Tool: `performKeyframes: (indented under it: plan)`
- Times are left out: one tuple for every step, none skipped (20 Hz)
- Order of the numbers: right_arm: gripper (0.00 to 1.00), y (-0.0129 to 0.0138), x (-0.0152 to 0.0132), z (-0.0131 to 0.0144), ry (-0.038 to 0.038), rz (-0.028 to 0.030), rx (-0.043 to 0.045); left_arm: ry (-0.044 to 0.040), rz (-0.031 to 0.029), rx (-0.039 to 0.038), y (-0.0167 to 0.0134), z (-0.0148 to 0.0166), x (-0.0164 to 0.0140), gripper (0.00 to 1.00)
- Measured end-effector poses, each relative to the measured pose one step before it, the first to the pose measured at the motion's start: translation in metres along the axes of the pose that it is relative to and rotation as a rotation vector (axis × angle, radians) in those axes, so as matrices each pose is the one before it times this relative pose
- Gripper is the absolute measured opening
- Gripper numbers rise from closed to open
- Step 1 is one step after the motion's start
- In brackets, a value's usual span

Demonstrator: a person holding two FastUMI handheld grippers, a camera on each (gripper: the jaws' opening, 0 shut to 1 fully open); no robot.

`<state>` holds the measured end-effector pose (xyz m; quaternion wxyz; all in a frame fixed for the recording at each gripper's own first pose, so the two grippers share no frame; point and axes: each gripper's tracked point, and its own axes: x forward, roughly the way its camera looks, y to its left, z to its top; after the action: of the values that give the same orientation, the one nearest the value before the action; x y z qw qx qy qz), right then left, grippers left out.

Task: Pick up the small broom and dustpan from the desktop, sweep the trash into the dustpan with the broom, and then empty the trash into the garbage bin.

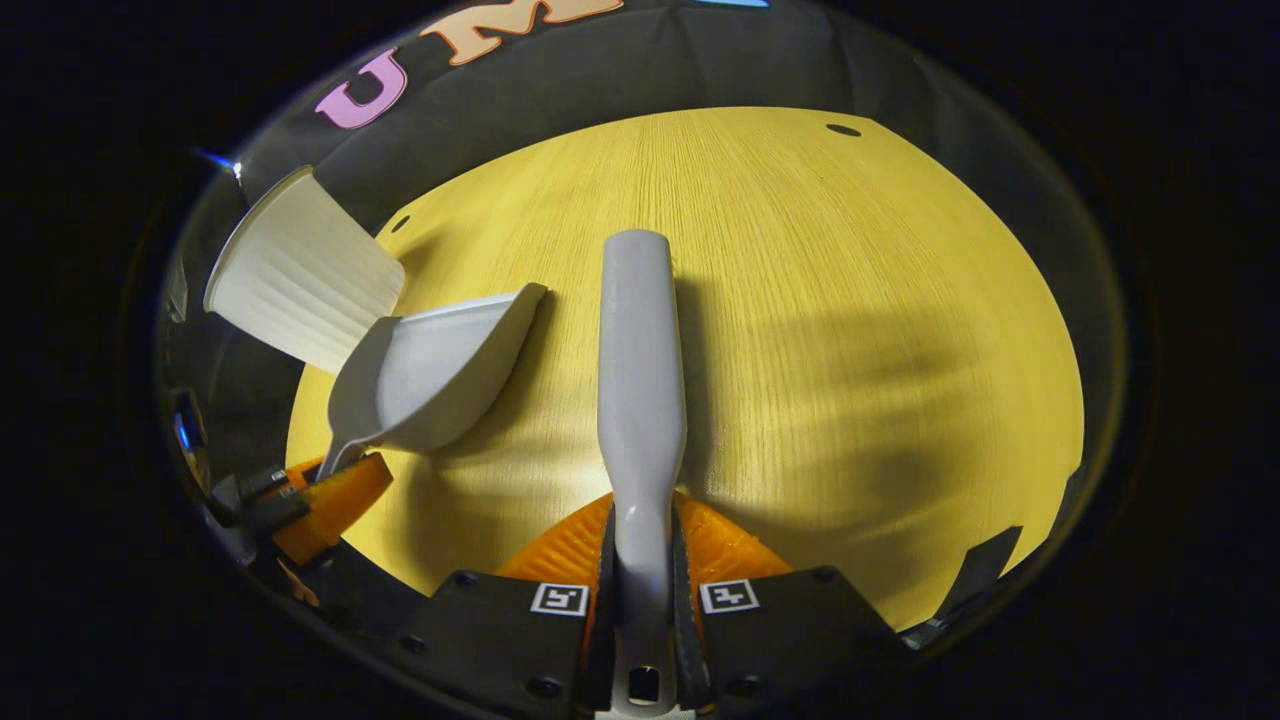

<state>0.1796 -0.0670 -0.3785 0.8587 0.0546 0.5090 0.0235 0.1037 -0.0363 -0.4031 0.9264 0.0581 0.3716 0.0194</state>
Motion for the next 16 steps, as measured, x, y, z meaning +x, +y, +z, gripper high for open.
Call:
performKeyframes:
  plan:
    - [0.23,0.00114,0.00025,-0.00002,0.00331,0.00680,0.00839,0.01351,-0.00605,-0.00161,0.00016,-0.00465,0.00247,0.29]
    - [0.36,0.00113,0.00004,-0.00129,0.00224,0.01104,0.00610,0.00772,-0.01522,-0.00273,-0.00228,-0.00377,0.00440,0.31]
    - [0.38,0.00167,-0.00052,-0.00104,0.00759,0.01321,-0.00297,0.00279,-0.01129,-0.00109,-0.00167,-0.00305,0.00075,0.33]
    - [0.51,0.00071,-0.00004,-0.00243,0.00913,0.00909,-0.00414,-0.00144,-0.01387,0.00269,-0.00205,-0.00205,-0.00050,0.40]
    - [0.59,0.00421,-0.00018,-0.00387,0.00925,0.01977,-0.00610,-0.00551,0.00305,0.00939,0.00199,-0.00053,-0.00146,0.41]
    - [0.70,0.00419,-0.00197,-0.00168,0.00856,0.01852,-0.00406,-0.00809,0.01200,0.01297,0.00266,-0.00021,-0.00087,0.48]
    - [0.80,0.00226,-0.00073,0.00137,-0.00168,0.00715,0.00257,-0.00561,0.01227,0.01745,0.00310,-0.00035,0.00017,0.53]
    - [0.91,0.00065,-0.00253,0.00159,-0.00867,0.00223,0.00067,-0.01074,0.00638,0.01149,0.00091,0.00066,-0.00329,0.63]
    - [0.98,0.00144,-0.00248,0.00183,-0.01100,0.00616,0.00587,-0.01422,0.00238,0.00647,-0.00019,0.00126,-0.00247,0.67]
    - [0.99,0.00184,-0.00653,0.00227,-0.01323,0.00814,0.00564,-0.01957,0.00538,0.00379,0.00215,0.00358,-0.00153,0.75]
    - [0.99,0.00107,-0.00794,0.00340,-0.02152,0.00628,0.00086,-0.02338,0.01449,0.00648,0.00486,0.00469,-0.00410,0.78]
    - [0.99,-0.00032,-0.00992,0.00462,-0.02851,0.00055,-0.00402,-0.02928,0.01758,0.00746,0.00775,0.00650,-0.00854,0.83]
    - [0.99,-0.00201,-0.01204,0.00543,-0.03392,-0.00871,-0.01002,-0.03530,0.01179,0.00613,0.00577,0.01021,-0.00868,0.85]
    - [0.99,-0.00300,-0.01243,0.00771,-0.04834,-0.01838,-0.02146,-0.04165,0.00706,0.00394,0.00467,0.01105,-0.01122,0.87]
    - [0.99,-0.00309,-0.01384,0.01158,-0.06487,-0.01982,-0.02814,-0.04571,0.00538,-0.00032,0.00273,0.01287,-0.01174,0.86]
    - [0.99,0.00105,-0.01829,0.01179,-0.06990,-0.00726,-0.02935,-0.04453,0.00296,-0.00241,0.00307,0.01464,-0.01124,0.88]
